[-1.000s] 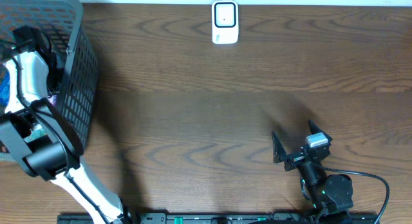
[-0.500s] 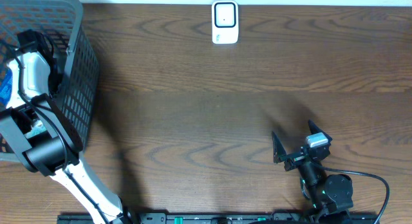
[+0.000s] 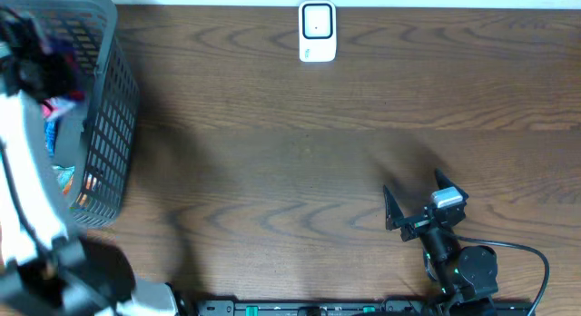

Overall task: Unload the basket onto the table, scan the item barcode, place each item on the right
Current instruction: 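Grasp the purple pad pack with the left gripper and lift it out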

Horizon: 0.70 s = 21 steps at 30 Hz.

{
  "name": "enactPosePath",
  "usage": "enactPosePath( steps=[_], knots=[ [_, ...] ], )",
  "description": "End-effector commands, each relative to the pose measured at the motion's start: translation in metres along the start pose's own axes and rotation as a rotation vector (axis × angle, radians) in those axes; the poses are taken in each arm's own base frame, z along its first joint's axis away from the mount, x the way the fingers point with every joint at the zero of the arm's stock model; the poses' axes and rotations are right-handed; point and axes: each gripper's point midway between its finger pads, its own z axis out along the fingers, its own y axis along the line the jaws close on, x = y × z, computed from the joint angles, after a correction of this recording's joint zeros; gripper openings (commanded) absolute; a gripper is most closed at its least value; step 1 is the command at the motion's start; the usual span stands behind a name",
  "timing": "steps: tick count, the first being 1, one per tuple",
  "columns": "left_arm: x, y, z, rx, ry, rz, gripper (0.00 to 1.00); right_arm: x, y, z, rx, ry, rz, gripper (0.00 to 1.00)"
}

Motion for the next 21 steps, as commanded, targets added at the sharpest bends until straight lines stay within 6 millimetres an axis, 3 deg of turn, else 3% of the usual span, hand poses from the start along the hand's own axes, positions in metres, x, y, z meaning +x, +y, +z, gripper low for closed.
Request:
enactPosePath(
  steps=[1,4,6,11,13,17,21],
  knots=[
    [-0.027,-0.017,-0.059,0.084,-0.154,-0.030,0.07,0.000,-0.002,0.000,0.011,-0.001,0.014,0.99],
    [-0.041,-0.019,-0.097,0.094,-0.259,-0.109,0.07,0.000,-0.002,0.000,0.011,-0.001,0.015,0.99],
    [-0.051,-0.032,-0.125,0.163,-0.336,-0.103,0.07,0.000,-0.002,0.000,0.011,-0.001,0.015,0.99],
    [-0.064,-0.095,-0.219,0.530,-0.510,-0.100,0.07,0.000,-0.002,0.000,0.011,-0.001,0.014,0.99],
    [-0.057,-0.128,-0.242,0.682,-0.502,-0.079,0.07,0.000,-0.002,0.000,0.011,-0.001,0.014,0.99],
    [-0.037,-0.189,-0.253,0.855,-0.426,0.009,0.07,0.000,-0.002,0.000,0.011,-0.001,0.014,0.99],
    [-0.008,-0.248,-0.235,0.935,-0.279,0.091,0.07,0.000,-0.002,0.000,0.011,-0.001,0.014,0.99]
  ],
)
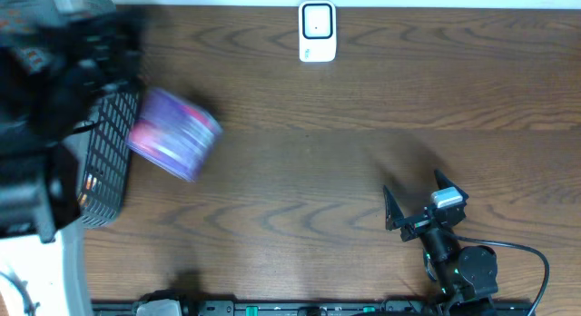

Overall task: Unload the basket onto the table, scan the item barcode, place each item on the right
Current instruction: 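Grasp the purple pad pack with the left gripper and lift it out, then carry the purple pack toward the scanner and release it on the table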

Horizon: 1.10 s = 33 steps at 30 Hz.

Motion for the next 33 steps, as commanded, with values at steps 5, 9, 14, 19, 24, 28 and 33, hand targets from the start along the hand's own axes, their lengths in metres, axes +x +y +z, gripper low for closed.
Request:
enactPosePath(
  steps=[5,9,14,19,24,28,33],
  knots=[
    [0.083,0.003,0.073,-0.050,0.300,-0.028,0.17,0.000,-0.002,0.000,0.010,-0.001,0.015,0.99],
    [0.143,0.043,0.087,-0.269,0.518,-0.013,0.40,0.000,-0.002,0.000,0.010,-0.001,0.014,0.99],
    [0.214,0.106,0.087,-0.577,0.810,0.032,0.87,0.000,-0.002,0.000,0.010,-0.001,0.014,0.99],
    [0.276,0.132,0.102,-0.606,1.046,0.024,1.00,0.000,-0.002,0.000,0.010,-0.001,0.014,0.99],
    [0.341,0.150,0.090,-0.634,1.351,0.039,1.00,0.000,-0.002,0.000,0.010,-0.001,0.015,0.99],
    [0.361,0.169,0.085,-0.737,1.434,0.100,1.00,0.000,-0.002,0.000,0.010,-0.001,0.014,0.99],
    [0.386,0.180,0.075,-0.783,1.528,0.149,1.00,0.000,-0.002,0.000,0.010,-0.001,0.014,0.99]
  ],
)
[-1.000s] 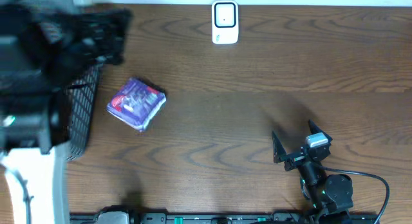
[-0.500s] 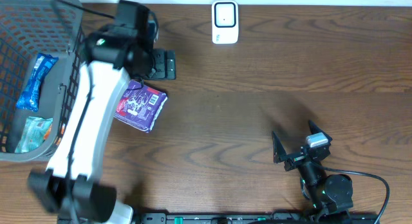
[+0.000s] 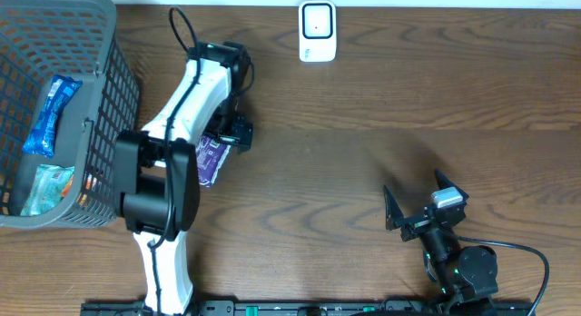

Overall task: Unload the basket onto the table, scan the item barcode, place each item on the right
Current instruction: 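Carry the purple pack toward the scanner and release it on the table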

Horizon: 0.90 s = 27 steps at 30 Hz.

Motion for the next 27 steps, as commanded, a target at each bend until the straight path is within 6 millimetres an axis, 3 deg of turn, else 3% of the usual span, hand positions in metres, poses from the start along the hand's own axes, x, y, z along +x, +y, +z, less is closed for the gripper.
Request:
enactPosePath(
  steps=[1,3,4,5,7,10,13,17,20,24,27],
  knots=[
    [0.007,0.018,0.028,-0.173,0.060,0.020,1.00,0.000,-0.002,0.000,0.010,-0.001,0.015,0.99],
    [0.005,0.022,0.035,-0.203,0.056,0.022,0.95,0.000,-0.002,0.000,0.010,-0.001,0.015,0.99],
    [0.005,0.020,0.038,-0.199,0.057,0.021,0.86,0.000,-0.002,0.000,0.010,-0.001,0.015,0.99],
    [0.006,0.018,0.041,-0.185,0.061,0.021,0.62,0.000,-0.002,0.000,0.010,-0.001,0.015,0.99],
    [0.006,0.013,0.042,-0.155,0.064,0.019,0.41,0.000,-0.002,0.000,0.010,-0.001,0.015,0.99],
    [0.005,0.003,0.043,-0.099,0.063,0.015,0.30,0.000,-0.002,0.000,0.010,-0.001,0.015,0.99],
    [0.004,-0.017,0.044,0.012,0.062,0.008,0.11,0.000,-0.002,0.000,0.010,-0.001,0.015,0.99],
    [-0.008,-0.068,0.027,0.309,0.031,0.002,0.08,0.000,-0.002,0.000,0.010,-0.001,0.015,0.99],
    [-0.038,-0.106,-0.006,0.543,-0.065,-0.037,0.08,0.000,-0.002,0.000,0.010,-0.001,0.015,0.99],
    [-0.080,-0.144,-0.050,0.731,-0.219,-0.098,0.08,0.000,-0.002,0.000,0.010,-0.001,0.015,0.99],
    [-0.095,-0.170,-0.067,0.784,-0.297,-0.097,0.08,0.000,-0.002,0.000,0.010,-0.001,0.015,0.99]
  ],
)
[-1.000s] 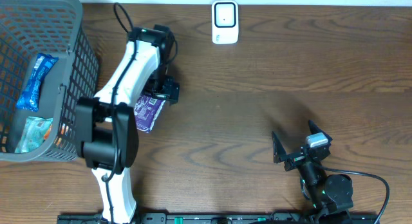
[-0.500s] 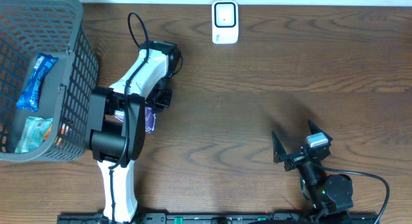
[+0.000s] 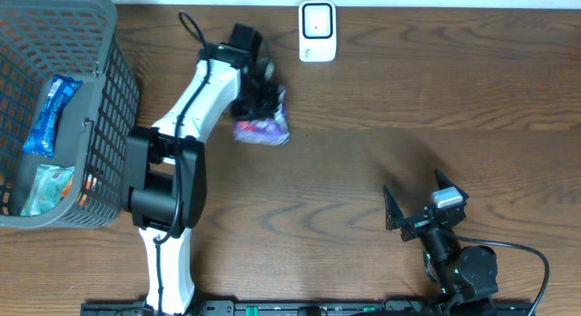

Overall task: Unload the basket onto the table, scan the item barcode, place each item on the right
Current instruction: 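Carry the purple pack toward the scanner and release it on the table, then move the left gripper back into the basket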

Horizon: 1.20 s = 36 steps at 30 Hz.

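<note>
In the overhead view a purple packet (image 3: 263, 125) is held by my left gripper (image 3: 259, 103), whose fingers are shut on its top edge. It hangs over the table a short way below and left of the white barcode scanner (image 3: 317, 31) at the far edge. My right gripper (image 3: 413, 196) rests open near the front right, far from the packet, with nothing between its fingers.
A grey mesh basket (image 3: 113, 125) stands at the left edge with a blue packet (image 3: 53, 112) and a teal packet (image 3: 45, 191) inside. The left arm (image 3: 182, 143) stretches from the front edge diagonally toward the scanner.
My left gripper has moved up and to the right with the purple packet, from beside the basket to just below and left of the scanner. The right arm has not moved.
My left arm was over the basket at the far left. Then it was blurred beside the basket with the purple packet out over the table. Then it held the packet right of the basket, and now holds it close to the scanner.
</note>
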{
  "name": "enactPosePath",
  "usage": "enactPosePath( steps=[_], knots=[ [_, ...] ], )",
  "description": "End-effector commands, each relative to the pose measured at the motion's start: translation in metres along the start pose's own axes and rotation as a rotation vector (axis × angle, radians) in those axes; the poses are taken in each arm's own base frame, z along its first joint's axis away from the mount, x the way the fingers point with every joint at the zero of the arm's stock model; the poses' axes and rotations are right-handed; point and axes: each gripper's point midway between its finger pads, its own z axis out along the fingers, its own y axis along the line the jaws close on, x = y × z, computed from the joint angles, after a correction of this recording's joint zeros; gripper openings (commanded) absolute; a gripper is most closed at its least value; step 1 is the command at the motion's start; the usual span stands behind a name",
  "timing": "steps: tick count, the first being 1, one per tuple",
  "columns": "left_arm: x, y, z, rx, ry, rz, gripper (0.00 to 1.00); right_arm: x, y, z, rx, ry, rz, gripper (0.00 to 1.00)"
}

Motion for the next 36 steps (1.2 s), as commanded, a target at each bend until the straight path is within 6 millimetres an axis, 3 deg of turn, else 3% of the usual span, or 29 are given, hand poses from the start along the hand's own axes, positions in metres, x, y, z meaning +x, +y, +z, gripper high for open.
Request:
enactPosePath(
  steps=[1,4,8,9,10,12,16,21,22,25,26,30,31,34,36],
  knots=[
    [0.000,-0.065,0.010,0.187,0.002,-0.032,0.08,0.000,-0.002,0.000,0.010,-0.001,0.014,0.99],
    [0.000,-0.093,0.017,0.204,-0.039,0.036,0.08,0.000,-0.002,0.000,0.010,-0.001,0.015,0.99],
    [0.005,-0.103,0.029,0.102,-0.093,0.042,0.08,0.000,-0.002,0.000,0.010,-0.001,0.015,0.99],
    [0.006,-0.105,0.031,0.084,-0.100,0.052,0.16,0.000,-0.002,0.000,0.010,-0.001,0.014,0.99],
    [0.008,-0.107,0.033,0.067,-0.107,0.063,0.36,0.000,-0.002,0.000,0.010,-0.001,0.015,0.99],
    [0.009,-0.111,0.033,0.070,-0.114,0.073,0.60,0.000,-0.002,0.000,0.010,-0.001,0.014,0.99],
    [-0.005,-0.122,0.005,0.104,-0.176,0.084,0.80,0.000,-0.002,0.000,0.010,-0.001,0.014,0.99],
    [-0.032,-0.135,-0.081,0.161,-0.338,0.150,0.84,0.000,-0.002,0.000,0.010,-0.001,0.014,0.99],
    [-0.037,-0.133,-0.111,0.170,-0.393,0.170,0.85,0.000,-0.002,0.000,0.010,-0.001,0.014,0.99],
    [-0.042,-0.115,-0.174,0.163,-0.495,0.187,0.88,0.000,-0.002,0.000,0.010,-0.001,0.015,0.99],
    [-0.042,-0.101,-0.205,0.147,-0.546,0.191,0.90,0.000,-0.002,0.000,0.010,-0.001,0.014,0.99],
    [-0.045,-0.046,-0.289,0.090,-0.710,0.128,0.91,0.000,-0.002,0.000,0.010,-0.001,0.014,0.99],
    [-0.045,-0.023,-0.319,0.067,-0.777,0.086,0.91,0.000,-0.002,0.000,0.010,-0.001,0.014,0.99],
    [-0.039,0.026,-0.380,0.002,-0.925,-0.008,0.92,0.000,-0.002,0.000,0.010,-0.001,0.014,0.99],
    [-0.027,0.077,-0.430,-0.088,-1.048,-0.104,0.98,0.000,-0.002,0.000,0.010,-0.001,0.015,0.99]
  ],
)
